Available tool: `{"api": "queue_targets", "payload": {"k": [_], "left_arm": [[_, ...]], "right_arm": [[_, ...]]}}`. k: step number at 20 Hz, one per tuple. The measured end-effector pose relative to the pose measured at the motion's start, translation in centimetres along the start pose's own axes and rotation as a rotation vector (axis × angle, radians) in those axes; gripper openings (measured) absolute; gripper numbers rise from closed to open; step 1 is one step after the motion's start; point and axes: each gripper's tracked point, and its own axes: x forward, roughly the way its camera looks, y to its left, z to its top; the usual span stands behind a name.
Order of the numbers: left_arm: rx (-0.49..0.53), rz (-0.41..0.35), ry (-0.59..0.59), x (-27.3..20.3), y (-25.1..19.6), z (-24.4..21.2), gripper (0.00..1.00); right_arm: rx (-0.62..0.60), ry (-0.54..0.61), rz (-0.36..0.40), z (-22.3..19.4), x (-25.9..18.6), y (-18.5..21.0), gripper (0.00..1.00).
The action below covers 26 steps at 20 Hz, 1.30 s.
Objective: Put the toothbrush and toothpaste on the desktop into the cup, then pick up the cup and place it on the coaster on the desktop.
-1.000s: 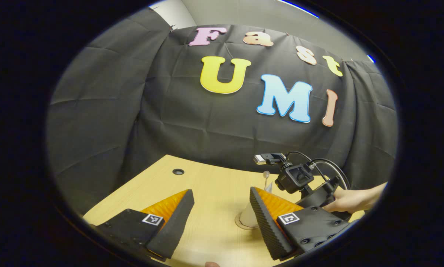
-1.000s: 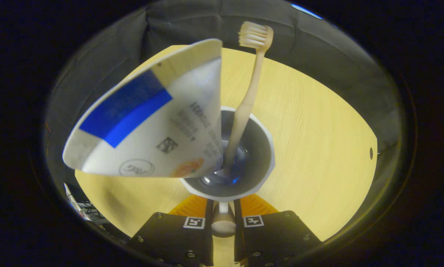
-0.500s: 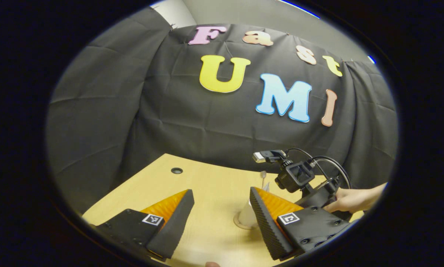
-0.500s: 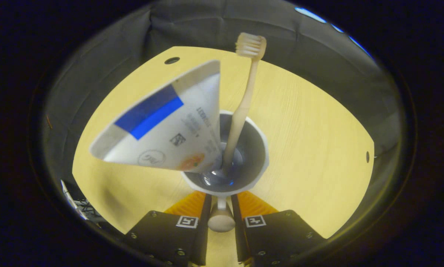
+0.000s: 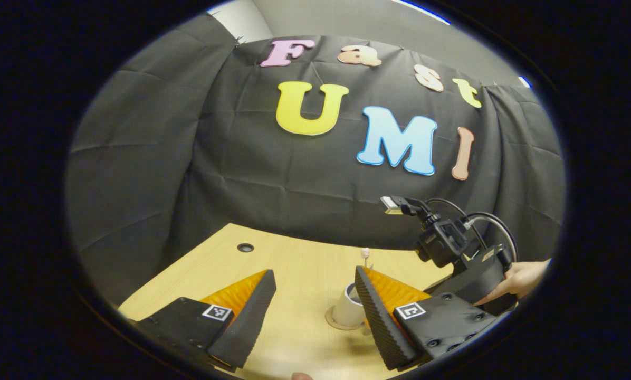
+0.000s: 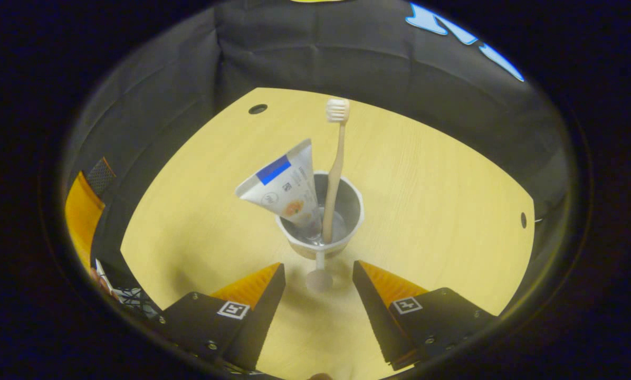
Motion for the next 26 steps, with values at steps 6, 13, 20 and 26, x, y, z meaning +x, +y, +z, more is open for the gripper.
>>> {"api": "queue_targets", "payload": {"k": [6, 13, 20, 26], "left_arm": [[0.023, -0.052, -0.008, -0.2, -3.1, 1.0, 0.94], [0.041, -0.100, -0.011, 0.0, -7.7, 1.5, 0.96], [0.076, -0.183, -0.075, -0.4, -14.6, 4.3, 0.96], [0.091, -0.192, -0.107, -1.6, -17.8, 4.7, 0.96]], "right_arm": [[0.061, -0.079, 0.002, -1.3, -4.7, -0.9, 0.87], [0.147, -0.212, -0.112, -3.9, -11.3, -5.7, 0.87], [0.211, -0.501, -0.290, -4.1, -19.7, -12.1, 0.87], [0.207, -0.720, -0.355, -4.4, -24.7, -14.6, 0.87]]}}
